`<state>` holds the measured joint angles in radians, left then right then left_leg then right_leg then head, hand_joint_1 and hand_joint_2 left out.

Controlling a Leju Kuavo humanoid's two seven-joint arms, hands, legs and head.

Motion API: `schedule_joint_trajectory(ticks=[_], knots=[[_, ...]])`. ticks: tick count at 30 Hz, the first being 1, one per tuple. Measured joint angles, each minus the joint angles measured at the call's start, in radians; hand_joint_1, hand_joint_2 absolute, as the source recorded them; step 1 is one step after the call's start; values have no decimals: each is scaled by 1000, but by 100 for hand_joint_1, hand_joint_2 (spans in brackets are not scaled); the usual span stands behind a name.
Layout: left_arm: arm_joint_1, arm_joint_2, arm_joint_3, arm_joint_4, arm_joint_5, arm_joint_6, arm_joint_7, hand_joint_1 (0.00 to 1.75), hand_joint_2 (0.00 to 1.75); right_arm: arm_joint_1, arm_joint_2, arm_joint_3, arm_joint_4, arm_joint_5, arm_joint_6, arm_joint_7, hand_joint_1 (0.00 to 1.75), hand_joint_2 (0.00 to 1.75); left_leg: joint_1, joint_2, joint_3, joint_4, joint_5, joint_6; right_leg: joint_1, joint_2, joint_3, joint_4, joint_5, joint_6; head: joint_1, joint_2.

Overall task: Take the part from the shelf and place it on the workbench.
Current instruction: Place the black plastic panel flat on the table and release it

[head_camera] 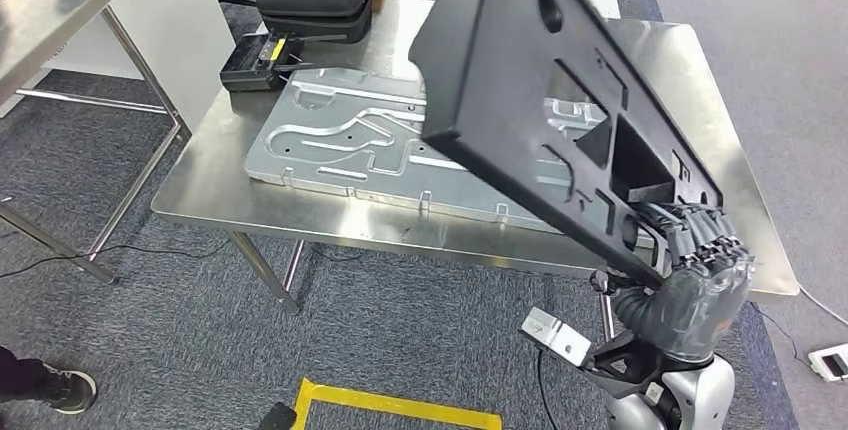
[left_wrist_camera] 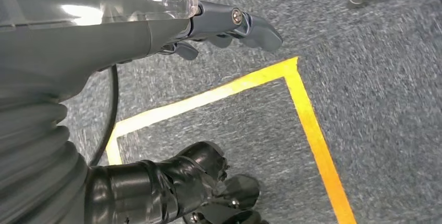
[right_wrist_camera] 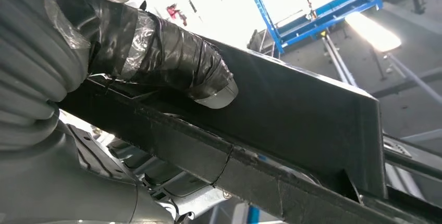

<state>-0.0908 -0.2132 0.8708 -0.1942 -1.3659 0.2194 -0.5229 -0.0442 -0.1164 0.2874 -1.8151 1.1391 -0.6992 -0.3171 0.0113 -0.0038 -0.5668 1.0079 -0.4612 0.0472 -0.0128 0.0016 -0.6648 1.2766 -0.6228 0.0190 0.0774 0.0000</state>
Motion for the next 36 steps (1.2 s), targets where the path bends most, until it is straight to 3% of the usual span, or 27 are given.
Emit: schedule_joint_trajectory(ticks=[1, 2, 4, 6, 8, 10, 12, 14, 15, 16, 17, 18, 19, 21, 25, 27, 28, 30, 31, 32, 33, 35, 36], knots=[[1, 0, 0, 0, 0, 0, 0, 0, 175, 0, -2, 1, 3, 0, 0, 1, 175, 175, 0, 0, 7, 0, -6, -1, -2, 0, -25, 24, 10, 2, 0, 0], [1, 0, 0, 0, 0, 0, 1, 0, 175, 0, -4, 1, 6, 0, 0, 1, 175, 175, 0, -1, 16, 1, -13, -2, -5, 0, -31, 7, 41, 3, 0, 0], [2, -1, 0, 0, -2, 0, 2, 0, 175, -1, -7, 1, 8, 0, 0, 2, 175, 175, 1, -3, 35, 2, -29, -7, -8, -1, 7, -113, 131, 2, 0, 0], [0, -1, 0, 0, -5, 0, 2, 0, 175, -3, -9, 3, 11, 0, 0, 4, 175, 175, -2, -3, 44, 5, -44, -18, -4, -2, 47, -213, 174, -3, 0, 0], [-2, -1, 0, 0, -6, -1, 2, 0, 175, -6, -11, 4, 13, 0, 0, 6, 175, 175, -4, -3, 47, 3, -51, -31, 2, 0, 56, -232, 167, -12, 0, 0], [-3, -1, -1, 0, -7, -1, 2, 0, 175, -7, -13, 5, 14, 0, 0, 8, 175, 175, -4, -2, 54, 1, -58, -41, -2, 4, 61, -238, 164, -24, -1, 0], [-5, -1, -1, 0, -7, -1, 2, 0, 175, -10, -14, 6, 15, -2, 0, 12, 175, 175, -3, -1, 33, 56, -88, -49, -8, 3, 74, -246, 160, -36, -1, 0], [-5, -1, -1, 0, -7, -1, 2, 0, 175, -12, -14, 7, 17, -3, 0, 14, 175, 175, -1, -1, -41, 188, -139, -53, -6, 0, 84, -248, 152, -46, -2, 0], [-4, -1, -1, 0, -7, -1, 2, 0, 175, -13, -14, 8, 19, -3, 0, 14, 175, 175, 0, -1, -82, 251, -155, -54, -5, 0, 89, -248, 147, -49, -2, 0], [-2, -1, -1, 0, -7, -1, 2, 0, 175, -13, -14, 10, 21, -3, 0, 14, 175, 175, 0, -1, -114, 291, -153, -54, -3, 1, 96, -248, 141, -50, -2, 0], [-1, -1, -1, 0, -7, -1, 2, 0, 175, -13, -14, 11, 23, -3, 0, 14, 175, 175, 0, -1, -128, 289, -128, -52, -2, 2, 104, -248, 135, -50, -2, 0], [-1, -1, -1, 0, -7, -1, 2, 0, 175, -13, -14, 12, 24, -3, 0, 15, 175, 175, 0, -1, -121, 247, -85, -49, -1, 3, 113, -248, 129, -49, -2, 0], [-1, -1, -1, 0, -7, -1, 2, 0, 175, -14, -14, 13, 24, -3, 0, 16, 175, 175, -1, -1, -100, 179, -34, -45, 0, 4, 123, -248, 121, -47, -2, 0], [-2, -1, -1, 0, -7, -1, 2, 0, 175, -17, -14, 15, 25, -4, 0, 18, 175, 175, -5, 0, -57, 63, 21, -36, 4, 5, 134, -247, 108, -39, -2, 0], [-2, -1, -1, 0, -7, -1, 2, 0, 175, -21, -15, 16, 27, -4, 0, 20, 175, 175, -6, -1, -35, 18, 16, -21, 6, 5, 140, -253, 95, -17, -2, 0], [-2, -1, -1, 0, -7, -1, 2, 0, 175, -24, -19, 16, 27, -4, 0, 20, 175, 175, -1, -2, -22, 6, 15, -11, 4, 2, 126, -212, 72, -8, -1, 0], [-3, -2, -1, 0, -7, -1, 2, 0, 175, -25, -21, 16, 27, -4, 0, 21, 175, 175, 1, -2, -16, 3, 12, -7, 2, 2, 99, -161, 50, -4, -1, 0], [-4, -2, -1, 0, -7, -1, 2, 0, 175, -26, -24, 17, 29, -4, 0, 25, 175, 175, 0, -1, -6, 3, 2, -1, 0, 1, 16, -25, 3, 2, -1, 0], [-3, -3, -2, 0, -7, -1, 3, 0, 175, -25, -25, 18, 30, -4, 0, 29, 175, 175, 0, -1, 1, 4, -4, 0, -1, 1, -20, 22, -1, 4, -1, 0], [-2, -3, -2, 0, -8, -1, 3, 0, 175, -25, -27, 18, 31, -4, 0, 32, 175, 175, 0, -2, 9, 5, -11, -1, -3, 1, -39, 33, 17, 5, -1, 0], [-1, -3, -2, 0, -8, -1, 4, 0, 175, -25, -29, 19, 32, -3, 0, 34, 175, 175, 0, -3, 18, 6, -19, -2, -4, 1, -38, 4, 57, 5, -1, 0], [-1, -3, -3, 0, -8, -1, 5, 0, 175, -27, -32, 20, 32, -3, 0, 37, 175, 175, 0, -4, 37, 6, -37, -8, -5, -1, 4, -123, 150, 1, -1, 0], [-2, -3, -4, 0, -8, -1, 5, 0, 175, -28, -33, 21, 32, -3, 0, 38, 175, 175, -2, -5, 44, 8, -44, -13, -2, -1, 25, -178, 175, -3, -1, 0]])
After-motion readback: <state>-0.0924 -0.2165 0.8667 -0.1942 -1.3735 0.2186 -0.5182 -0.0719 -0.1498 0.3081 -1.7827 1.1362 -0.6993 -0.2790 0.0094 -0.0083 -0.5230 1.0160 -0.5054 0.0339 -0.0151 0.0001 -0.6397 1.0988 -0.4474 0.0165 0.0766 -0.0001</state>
